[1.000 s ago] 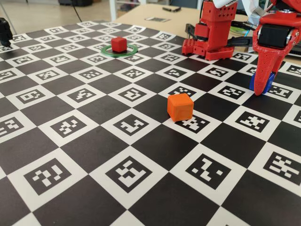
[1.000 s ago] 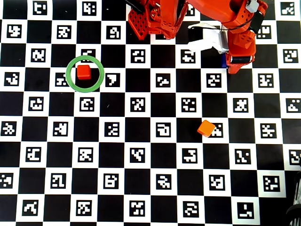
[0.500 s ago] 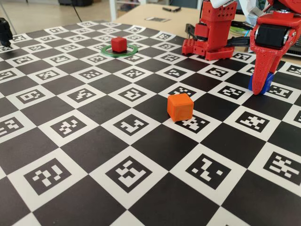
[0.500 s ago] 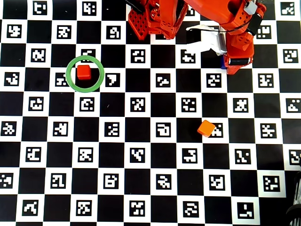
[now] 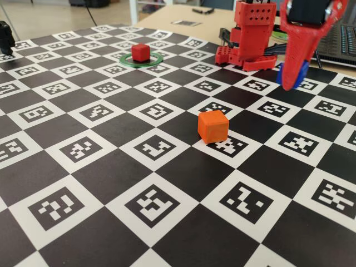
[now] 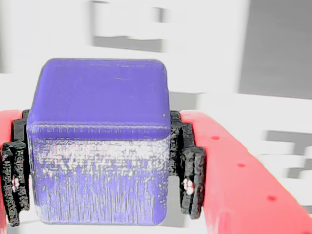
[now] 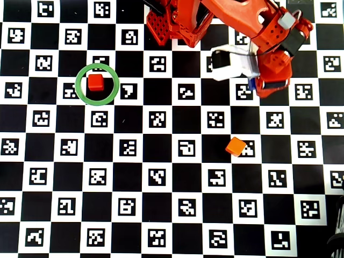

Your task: Grab the red cube then put it in the green circle then put the blue cube on top and finally the orange cube on top

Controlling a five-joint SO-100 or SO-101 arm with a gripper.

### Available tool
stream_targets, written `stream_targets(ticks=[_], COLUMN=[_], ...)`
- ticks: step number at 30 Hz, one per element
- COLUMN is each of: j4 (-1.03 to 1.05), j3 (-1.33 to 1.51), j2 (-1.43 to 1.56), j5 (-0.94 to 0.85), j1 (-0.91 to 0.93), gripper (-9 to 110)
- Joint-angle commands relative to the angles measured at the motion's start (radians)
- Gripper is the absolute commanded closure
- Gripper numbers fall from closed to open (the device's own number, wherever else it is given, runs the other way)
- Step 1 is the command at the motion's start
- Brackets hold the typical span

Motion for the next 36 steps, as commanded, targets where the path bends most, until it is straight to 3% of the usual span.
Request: stream_targets(ticks=[1, 17, 27, 36], j4=[0.064, 0.379, 0.364, 0.221], j3=[-0.158, -0.48, -0.5, -0.359], j2=[0.086, 0.025, 0.025, 0.074], j5=[-0.13, -0.831, -1.296, -1.562], j1=[0.156, 0.845, 1.279, 1.594], gripper=[90, 90, 93, 93])
